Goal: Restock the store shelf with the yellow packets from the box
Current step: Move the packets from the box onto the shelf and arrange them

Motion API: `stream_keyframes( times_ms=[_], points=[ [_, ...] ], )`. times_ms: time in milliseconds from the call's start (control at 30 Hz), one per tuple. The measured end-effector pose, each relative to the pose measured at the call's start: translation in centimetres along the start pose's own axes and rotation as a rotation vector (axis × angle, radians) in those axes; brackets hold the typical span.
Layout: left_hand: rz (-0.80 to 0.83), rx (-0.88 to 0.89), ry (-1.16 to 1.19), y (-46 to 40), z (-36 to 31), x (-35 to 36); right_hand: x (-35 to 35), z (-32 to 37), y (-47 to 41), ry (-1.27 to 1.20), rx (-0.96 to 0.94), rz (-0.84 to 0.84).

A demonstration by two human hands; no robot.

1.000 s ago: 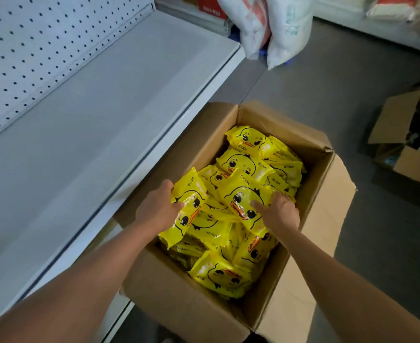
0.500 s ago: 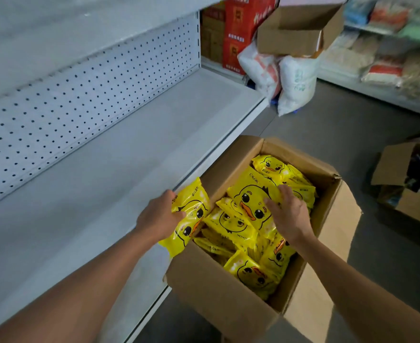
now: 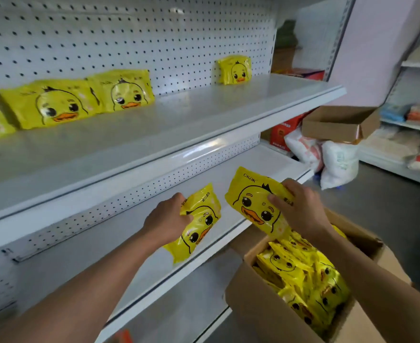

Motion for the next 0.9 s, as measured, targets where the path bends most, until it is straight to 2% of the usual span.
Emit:
stream_keyframes(
  times_ms=[200,467,700,900],
  points=[
    [-0.095,-0.102,0.038,4.7,3.5,-6.2,0.7,7.5,-2.5,-0.168,-0.209,0.098],
    [-0.236,-0.215,-0.007,10.7,5.7,-10.1,2.8,14.0,-5.3,-0.337,-0.425,0.218],
    [-0.296,-0.298,0.016,13.4,6.5,-12.3,4.5,16.4,-5.8,-0.415,-0.509,0.298],
    [-0.4,-0.281,0.027,15.1,6.3,-15.3,5.0,18.3,-6.5,-0.516,-0.513,0.346]
  ],
)
Point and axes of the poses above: each hand's wrist, its own y-axis away from the middle knuckle, its own x-axis out of the palm, z = x × y, the point moved 1 cm from there along -y, towards the middle knuckle, and after that the axes turned 11 degrees about -y, right-handed, at the moved point
